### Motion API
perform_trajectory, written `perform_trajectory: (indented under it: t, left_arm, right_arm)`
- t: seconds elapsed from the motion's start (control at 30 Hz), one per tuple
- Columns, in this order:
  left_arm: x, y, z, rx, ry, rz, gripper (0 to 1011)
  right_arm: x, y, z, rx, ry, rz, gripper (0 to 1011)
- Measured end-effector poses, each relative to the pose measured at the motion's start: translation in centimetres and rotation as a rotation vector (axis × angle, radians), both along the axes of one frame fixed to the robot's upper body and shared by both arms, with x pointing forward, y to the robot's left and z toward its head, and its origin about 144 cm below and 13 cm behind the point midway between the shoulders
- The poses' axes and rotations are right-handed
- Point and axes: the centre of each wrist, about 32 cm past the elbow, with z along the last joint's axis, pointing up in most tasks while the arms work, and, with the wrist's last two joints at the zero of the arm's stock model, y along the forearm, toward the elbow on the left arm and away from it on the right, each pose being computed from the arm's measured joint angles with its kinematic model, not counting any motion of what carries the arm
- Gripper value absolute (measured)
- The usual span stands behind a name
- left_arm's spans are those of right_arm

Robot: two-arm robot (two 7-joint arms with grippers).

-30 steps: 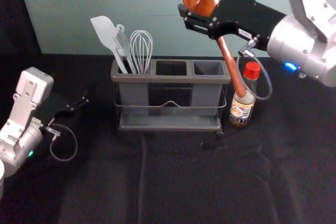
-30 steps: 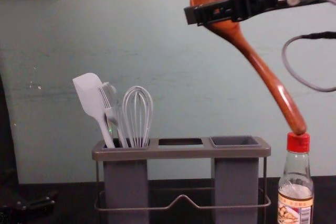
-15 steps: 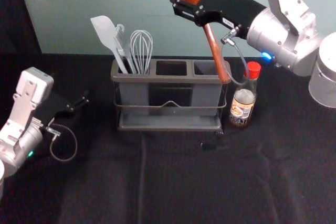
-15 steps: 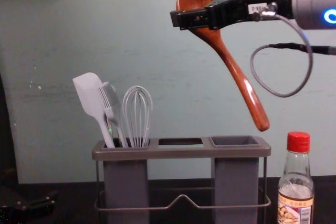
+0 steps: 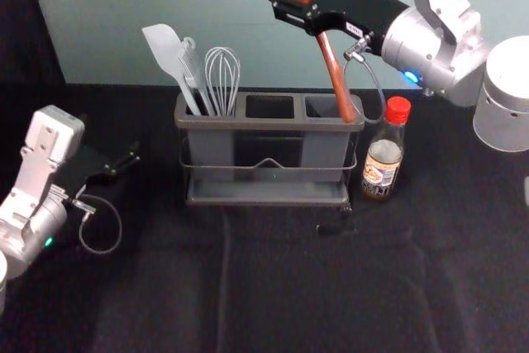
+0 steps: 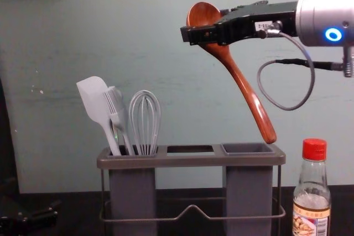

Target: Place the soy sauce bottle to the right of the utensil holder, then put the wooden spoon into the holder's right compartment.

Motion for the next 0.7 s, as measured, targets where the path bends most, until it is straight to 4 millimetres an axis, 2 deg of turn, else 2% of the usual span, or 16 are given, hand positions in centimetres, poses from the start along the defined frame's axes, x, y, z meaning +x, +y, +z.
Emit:
perform_trajectory:
  t: [0.7]
  left_arm:
    - [0.0, 0.0, 0.0, 0.0, 0.0, 0.0, 1005]
  right_arm:
    - [2.4, 1.4, -1.4, -0.022, -0.028, -0.027, 842]
